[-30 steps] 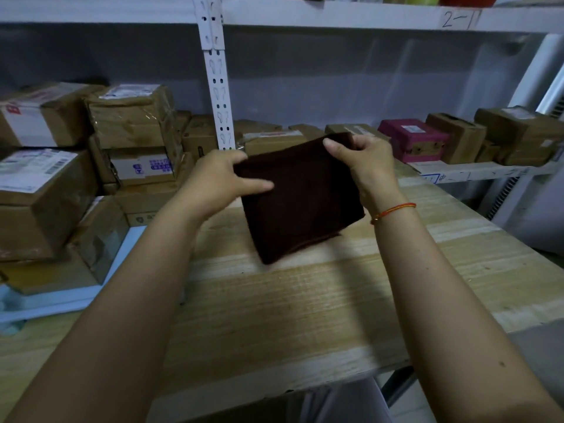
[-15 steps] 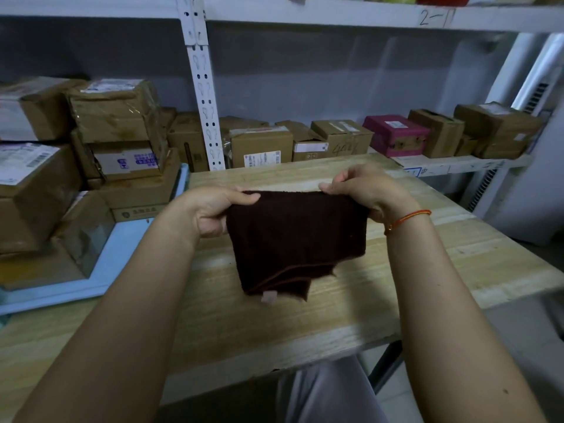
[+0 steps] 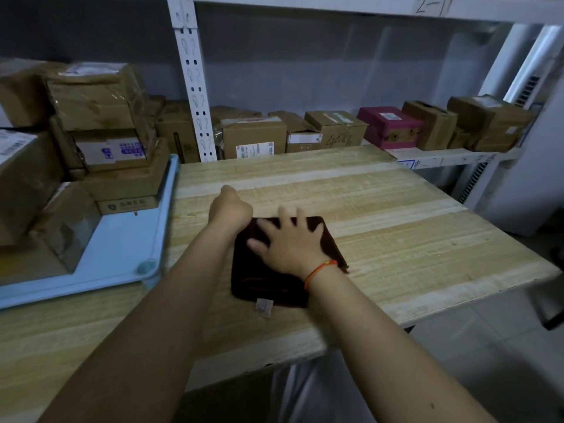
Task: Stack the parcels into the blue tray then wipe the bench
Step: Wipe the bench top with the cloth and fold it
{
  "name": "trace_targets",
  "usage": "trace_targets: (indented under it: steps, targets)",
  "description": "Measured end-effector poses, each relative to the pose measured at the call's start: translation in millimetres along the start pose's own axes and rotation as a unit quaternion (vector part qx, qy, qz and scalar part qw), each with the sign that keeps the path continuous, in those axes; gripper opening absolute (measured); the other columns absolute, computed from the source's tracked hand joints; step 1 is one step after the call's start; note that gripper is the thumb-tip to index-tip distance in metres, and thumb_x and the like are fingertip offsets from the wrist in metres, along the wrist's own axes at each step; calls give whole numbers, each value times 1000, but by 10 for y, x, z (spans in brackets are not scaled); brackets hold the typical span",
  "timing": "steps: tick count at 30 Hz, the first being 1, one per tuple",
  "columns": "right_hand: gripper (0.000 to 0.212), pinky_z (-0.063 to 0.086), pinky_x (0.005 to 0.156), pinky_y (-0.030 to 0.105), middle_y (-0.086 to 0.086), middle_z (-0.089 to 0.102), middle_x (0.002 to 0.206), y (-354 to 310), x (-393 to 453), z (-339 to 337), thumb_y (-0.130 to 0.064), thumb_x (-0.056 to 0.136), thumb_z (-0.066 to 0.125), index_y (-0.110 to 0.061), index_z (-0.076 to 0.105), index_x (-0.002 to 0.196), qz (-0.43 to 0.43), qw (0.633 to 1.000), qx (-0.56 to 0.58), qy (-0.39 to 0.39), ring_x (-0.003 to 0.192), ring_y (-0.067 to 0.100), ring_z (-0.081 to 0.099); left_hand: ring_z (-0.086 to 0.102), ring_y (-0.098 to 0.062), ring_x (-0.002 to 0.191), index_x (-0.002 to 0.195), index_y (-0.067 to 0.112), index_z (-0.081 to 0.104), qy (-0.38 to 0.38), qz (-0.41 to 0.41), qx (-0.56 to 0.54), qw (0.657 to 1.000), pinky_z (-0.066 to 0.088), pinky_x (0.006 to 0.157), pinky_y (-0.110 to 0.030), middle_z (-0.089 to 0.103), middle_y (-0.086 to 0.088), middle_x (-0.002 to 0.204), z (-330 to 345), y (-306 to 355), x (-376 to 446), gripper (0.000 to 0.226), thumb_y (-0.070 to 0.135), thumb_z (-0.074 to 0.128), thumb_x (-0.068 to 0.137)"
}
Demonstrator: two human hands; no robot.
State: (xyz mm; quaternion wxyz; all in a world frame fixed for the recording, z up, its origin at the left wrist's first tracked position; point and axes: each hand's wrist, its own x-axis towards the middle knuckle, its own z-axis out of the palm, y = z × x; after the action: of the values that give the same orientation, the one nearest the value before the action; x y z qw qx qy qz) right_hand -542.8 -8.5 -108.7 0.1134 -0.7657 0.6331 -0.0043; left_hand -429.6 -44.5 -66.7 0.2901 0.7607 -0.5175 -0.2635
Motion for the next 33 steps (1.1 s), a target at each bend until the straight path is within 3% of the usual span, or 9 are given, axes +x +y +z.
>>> trace_targets:
  steps: [2,6,9,15,19,22,25,29,33]
  targets:
    - [71,-4,109,74,1,-11,165,-107,-56,223,-76,91,17,-45,7,154,-31,998,-28,-50,147,41,-16,52,-28,109,143,11,35,13,6,-8,1000,38,76,-31,52,-13,129,-7,19,-16,52,2,42,93]
    - [73,-7,108,74,0,-8,165,-37,-39,387,-79,88,13,-48,4,153,-17,999,-29,-20,148,40,-15,50,-24,98,144,12,35,22,10,-18,1000,38,73,-31,53,-12,129,25,52,-64,52,4,44,93]
    - [64,-6,109,72,-3,-7,165,226,31,324,-71,94,14,-48,6,153,43,999,-5,-9,149,38,-15,53,-27,108,144,11,35,13,13,-22,1000,38,72,-31,50,-12,133,62,73,-110,51,5,44,94]
    - [60,-5,111,71,-5,-8,165,954,168,121,-66,97,14,-47,5,153,174,984,29,-6,149,36,-14,49,-22,92,151,10,24,-16,13,-41,999,38,68,-30,50,-12,133,93,165,-114,59,8,44,95]
    - [70,-2,112,70,7,-9,165,1201,324,59,-71,93,16,-41,5,155,261,964,40,17,148,43,-13,44,-12,68,151,10,23,-33,29,-46,998,34,51,-25,48,-5,107,140,261,-138,59,6,42,95]
    - [81,3,113,69,16,-7,164,1281,466,12,-77,89,20,-35,5,156,319,947,38,30,147,47,-8,43,-10,66,150,11,25,-36,31,-48,998,34,50,-25,47,-2,99,125,305,-107,58,6,42,95]
    - [80,3,111,71,13,-5,164,1243,626,-50,-77,89,16,-36,4,156,293,955,30,22,147,48,-6,45,-11,67,149,11,26,-29,35,-60,997,35,50,-24,46,1,91,84,298,-51,56,7,42,96]
    - [82,0,111,71,5,-5,165,957,878,-60,-82,85,11,-40,4,155,219,975,27,0,147,46,-7,44,-13,73,149,11,28,-16,39,-75,996,33,53,-25,46,-3,108,-16,263,79,55,9,43,96]
    - [73,-3,112,69,0,-5,165,403,1107,44,-76,90,13,-43,5,155,108,994,14,-12,149,42,-9,48,-20,95,144,12,35,13,34,-108,994,37,74,-29,50,-9,131,-154,254,209,49,10,45,96]
